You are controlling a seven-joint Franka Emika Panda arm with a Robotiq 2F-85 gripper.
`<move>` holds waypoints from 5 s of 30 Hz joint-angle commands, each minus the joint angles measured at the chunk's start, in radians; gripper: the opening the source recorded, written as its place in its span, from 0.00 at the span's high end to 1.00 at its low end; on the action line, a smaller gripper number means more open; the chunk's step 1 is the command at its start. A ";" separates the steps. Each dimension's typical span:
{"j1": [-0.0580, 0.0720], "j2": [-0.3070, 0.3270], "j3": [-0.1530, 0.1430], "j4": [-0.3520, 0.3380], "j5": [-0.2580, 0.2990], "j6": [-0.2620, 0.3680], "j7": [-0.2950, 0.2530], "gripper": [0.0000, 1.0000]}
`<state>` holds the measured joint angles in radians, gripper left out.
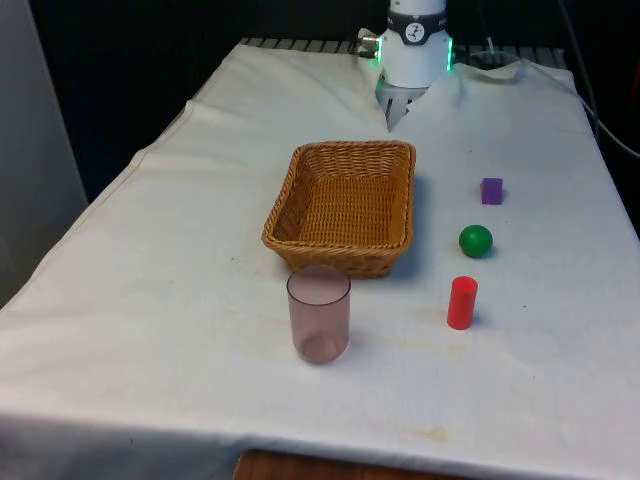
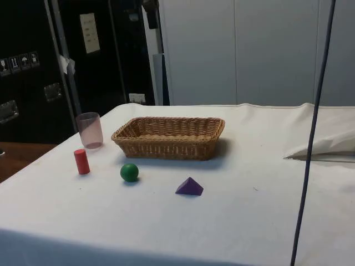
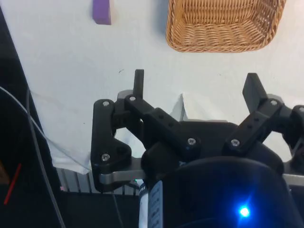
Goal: Pick up the triangular block and place it into the basket.
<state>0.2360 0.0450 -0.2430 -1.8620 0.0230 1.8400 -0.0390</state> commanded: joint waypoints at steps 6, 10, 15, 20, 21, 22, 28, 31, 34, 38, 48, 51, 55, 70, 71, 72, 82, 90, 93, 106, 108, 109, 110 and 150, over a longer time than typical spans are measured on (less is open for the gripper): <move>0.010 -0.025 0.024 -0.032 -0.024 0.013 0.040 0.00; 0.007 -0.028 0.035 -0.037 -0.025 0.003 0.044 0.00; 0.013 -0.070 0.066 -0.085 -0.063 0.023 0.094 0.00; 0.014 -0.089 0.087 -0.114 -0.081 0.032 0.120 0.00; 0.014 -0.094 0.092 -0.121 -0.084 0.035 0.126 0.00; 0.015 -0.099 0.096 -0.129 -0.087 0.039 0.132 0.00; 0.016 -0.128 0.123 -0.180 -0.104 0.060 0.165 0.00; 0.016 -0.147 0.141 -0.216 -0.112 0.076 0.186 0.00; 0.016 -0.156 0.149 -0.236 -0.115 0.087 0.197 0.00; 0.016 -0.171 0.167 -0.275 -0.121 0.115 0.221 0.00; 0.016 -0.197 0.212 -0.365 -0.134 0.204 0.284 0.00; 0.016 -0.202 0.223 -0.385 -0.135 0.229 0.300 0.00; 0.016 -0.207 0.235 -0.409 -0.135 0.256 0.315 0.00; 0.014 -0.281 0.253 -0.575 -0.137 0.409 0.339 0.00; 0.014 -0.290 0.255 -0.598 -0.137 0.433 0.341 0.00; 0.014 -0.293 0.255 -0.608 -0.137 0.444 0.342 0.00; 0.014 -0.298 0.285 -0.695 -0.140 0.560 0.384 0.00; 0.012 -0.251 0.319 -0.712 -0.144 0.626 0.429 0.00; 0.011 -0.209 0.330 -0.709 -0.147 0.661 0.450 0.00; 0.012 -0.097 0.343 -0.711 -0.153 0.764 0.499 0.00; 0.012 -0.078 0.344 -0.712 -0.154 0.783 0.507 0.00; 0.012 -0.062 0.345 -0.712 -0.155 0.800 0.513 0.00; 0.012 -0.053 0.344 -0.713 -0.156 0.811 0.516 0.00; 0.025 0.194 0.261 -0.713 -0.165 1.070 0.502 0.00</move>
<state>0.2480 0.2360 0.0410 -2.5790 -0.1140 2.9010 0.4460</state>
